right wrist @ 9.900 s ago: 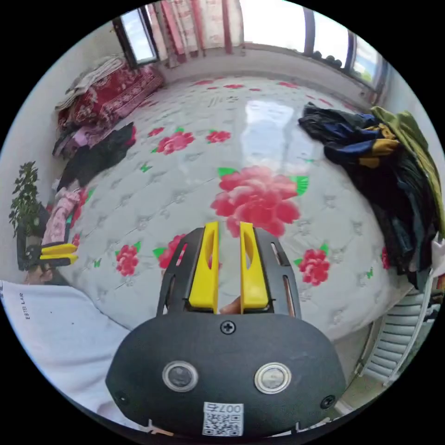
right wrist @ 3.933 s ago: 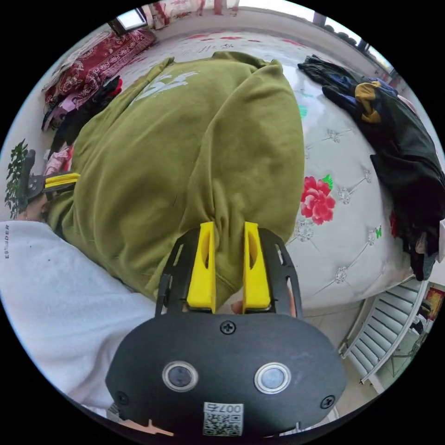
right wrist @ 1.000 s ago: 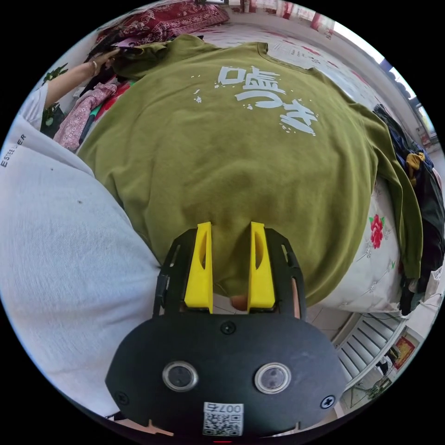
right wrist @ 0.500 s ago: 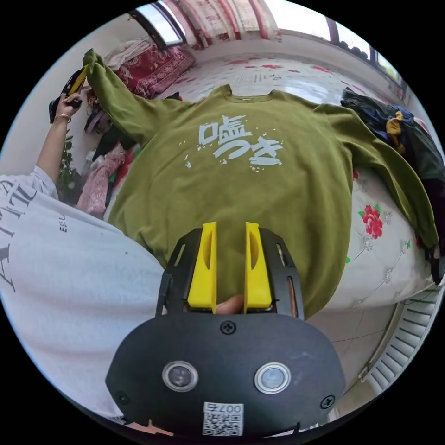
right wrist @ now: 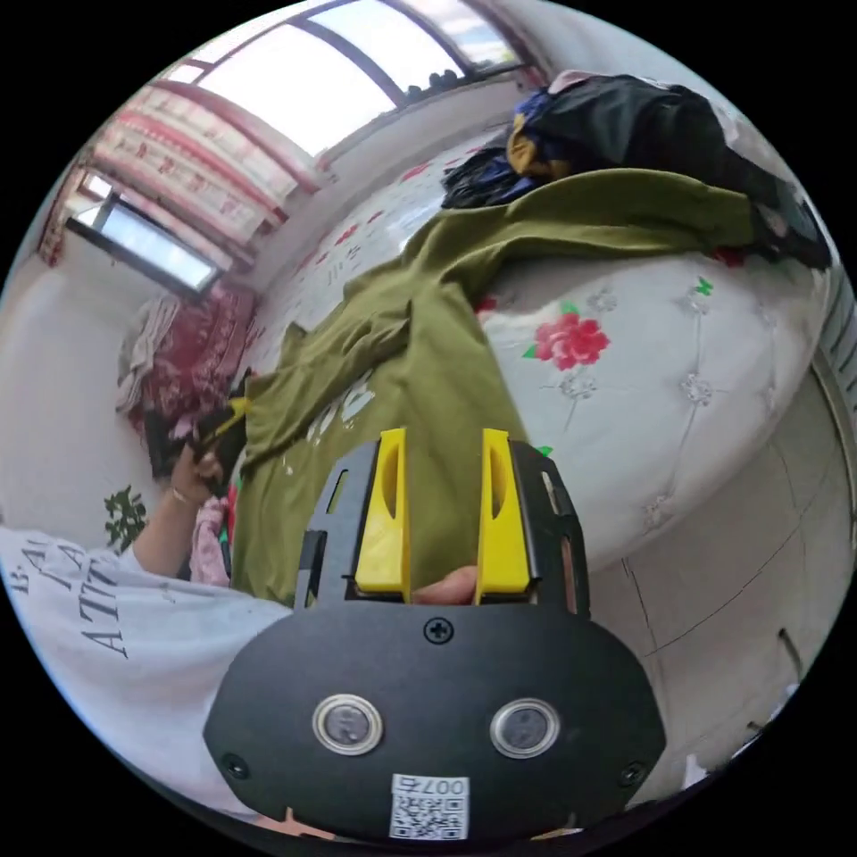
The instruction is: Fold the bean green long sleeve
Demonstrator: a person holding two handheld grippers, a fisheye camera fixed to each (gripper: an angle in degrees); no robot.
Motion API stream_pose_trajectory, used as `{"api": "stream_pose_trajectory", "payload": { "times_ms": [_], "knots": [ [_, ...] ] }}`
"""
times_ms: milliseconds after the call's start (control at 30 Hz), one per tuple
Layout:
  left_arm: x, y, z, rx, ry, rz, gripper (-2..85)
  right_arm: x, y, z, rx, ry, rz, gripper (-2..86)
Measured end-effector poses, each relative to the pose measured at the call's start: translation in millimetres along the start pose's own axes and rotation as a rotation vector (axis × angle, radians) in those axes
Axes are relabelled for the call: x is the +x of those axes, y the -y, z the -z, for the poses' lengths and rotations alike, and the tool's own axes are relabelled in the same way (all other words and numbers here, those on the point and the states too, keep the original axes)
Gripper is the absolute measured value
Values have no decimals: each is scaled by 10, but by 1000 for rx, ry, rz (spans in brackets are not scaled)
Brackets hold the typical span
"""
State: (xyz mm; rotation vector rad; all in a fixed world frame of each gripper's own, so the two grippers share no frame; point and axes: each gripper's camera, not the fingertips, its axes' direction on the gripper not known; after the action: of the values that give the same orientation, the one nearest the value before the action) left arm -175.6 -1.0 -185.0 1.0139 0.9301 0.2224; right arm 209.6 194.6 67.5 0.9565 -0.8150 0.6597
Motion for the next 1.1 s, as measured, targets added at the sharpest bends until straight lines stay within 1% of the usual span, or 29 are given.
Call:
{"api": "stream_pose_trajectory", "payload": {
  "times_ms": [33,67,133,233,367,433,533,667,700,767,833,867,933,967,1033,1067,1100],
  "knots": [
    [-168,-150,84,-7,71,49,98,322,158,158,86,37,-102,99],
    [-348,-298,179,-14,128,108,91,480,233,229,130,58,-148,100],
    [-601,-531,314,-27,185,201,85,1053,520,420,273,146,-309,102],
    [-940,-953,460,-52,202,388,85,1571,824,466,395,205,-452,102],
    [-1030,-1434,602,-58,236,555,84,1983,1045,388,516,216,-565,99],
    [-996,-1555,656,-56,246,593,82,2197,1119,237,543,236,-633,94],
    [-908,-1717,691,-76,253,641,78,2267,1144,109,637,287,-645,72],
    [-699,-1890,711,-106,301,669,78,2234,1151,19,646,350,-701,23],
    [-666,-1908,718,-109,312,668,79,2138,1127,60,698,398,-672,12],
    [-544,-1979,763,-108,359,666,82,1874,1192,164,715,438,-573,5],
    [-463,-2036,799,-103,378,661,82,1184,1383,354,673,413,-324,1],
    [-415,-2078,820,-100,378,658,81,950,1423,393,659,405,-244,0],
    [-347,-2158,868,-89,390,665,82,-246,1469,464,552,396,163,-1],
    [-305,-2222,915,-72,394,672,82,-594,1416,458,524,375,273,-1],
    [-246,-2336,1002,-35,399,692,81,-1991,853,294,451,228,706,1],
    [-215,-2426,1057,-11,396,711,81,-2302,644,215,437,189,800,2],
    [-203,-2473,1078,-2,390,720,81,-2841,176,17,418,127,956,4]
  ]
}}
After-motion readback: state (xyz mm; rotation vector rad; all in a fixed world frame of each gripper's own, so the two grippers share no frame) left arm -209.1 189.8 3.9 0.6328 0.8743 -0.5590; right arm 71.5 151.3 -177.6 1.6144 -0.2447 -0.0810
